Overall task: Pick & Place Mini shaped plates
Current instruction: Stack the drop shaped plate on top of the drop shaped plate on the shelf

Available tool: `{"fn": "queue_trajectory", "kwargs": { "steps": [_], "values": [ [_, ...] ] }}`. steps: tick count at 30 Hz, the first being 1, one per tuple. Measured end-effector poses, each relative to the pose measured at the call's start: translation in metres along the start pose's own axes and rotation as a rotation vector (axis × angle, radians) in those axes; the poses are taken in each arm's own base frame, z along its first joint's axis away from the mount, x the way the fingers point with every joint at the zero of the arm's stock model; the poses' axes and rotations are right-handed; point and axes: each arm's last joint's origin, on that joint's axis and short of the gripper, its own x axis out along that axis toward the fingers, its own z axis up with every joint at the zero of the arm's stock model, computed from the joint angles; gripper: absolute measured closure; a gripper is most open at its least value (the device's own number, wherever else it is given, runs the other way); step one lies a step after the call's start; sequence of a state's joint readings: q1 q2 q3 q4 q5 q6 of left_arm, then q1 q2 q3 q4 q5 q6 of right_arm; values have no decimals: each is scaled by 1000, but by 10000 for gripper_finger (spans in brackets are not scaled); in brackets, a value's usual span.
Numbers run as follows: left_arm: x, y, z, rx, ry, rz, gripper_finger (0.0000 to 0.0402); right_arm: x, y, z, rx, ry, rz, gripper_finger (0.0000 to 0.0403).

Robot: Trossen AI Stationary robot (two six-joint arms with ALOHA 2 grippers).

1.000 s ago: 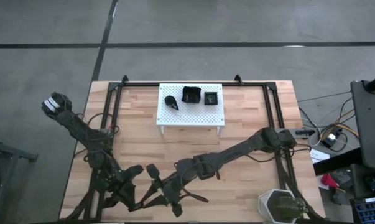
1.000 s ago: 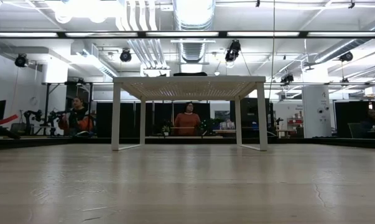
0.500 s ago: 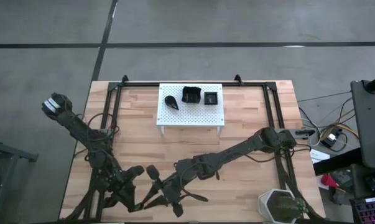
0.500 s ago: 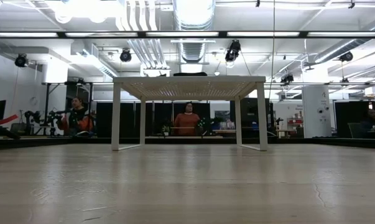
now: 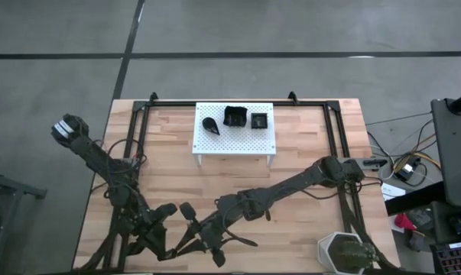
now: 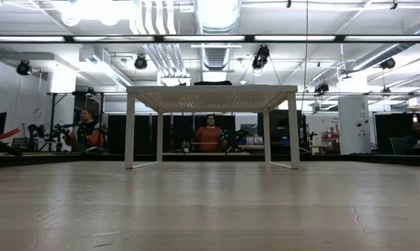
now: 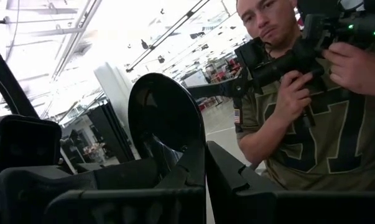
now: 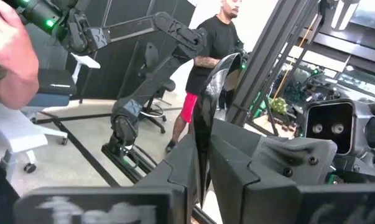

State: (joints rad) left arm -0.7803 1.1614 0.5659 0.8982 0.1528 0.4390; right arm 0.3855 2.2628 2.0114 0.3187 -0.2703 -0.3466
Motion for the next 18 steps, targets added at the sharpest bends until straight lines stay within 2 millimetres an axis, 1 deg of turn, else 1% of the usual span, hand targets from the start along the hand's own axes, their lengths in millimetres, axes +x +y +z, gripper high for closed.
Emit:
{"fn": "queue_trajectory", "kwargs": {
  "steps": [5, 12, 15, 18],
  "values": [
    [0, 0, 0, 4, 3, 8, 401, 0, 0, 0, 5, -2, 5, 390],
    [0, 1, 1, -21, -4, 21, 400, 0, 1, 1, 12, -2, 5, 394],
    [0, 3, 2, -54, -9, 59, 388, 0, 0, 2, 22, -7, 10, 394],
    [0, 4, 2, -75, 1, 95, 359, 0, 0, 3, 29, -13, 28, 395]
  ]
}}
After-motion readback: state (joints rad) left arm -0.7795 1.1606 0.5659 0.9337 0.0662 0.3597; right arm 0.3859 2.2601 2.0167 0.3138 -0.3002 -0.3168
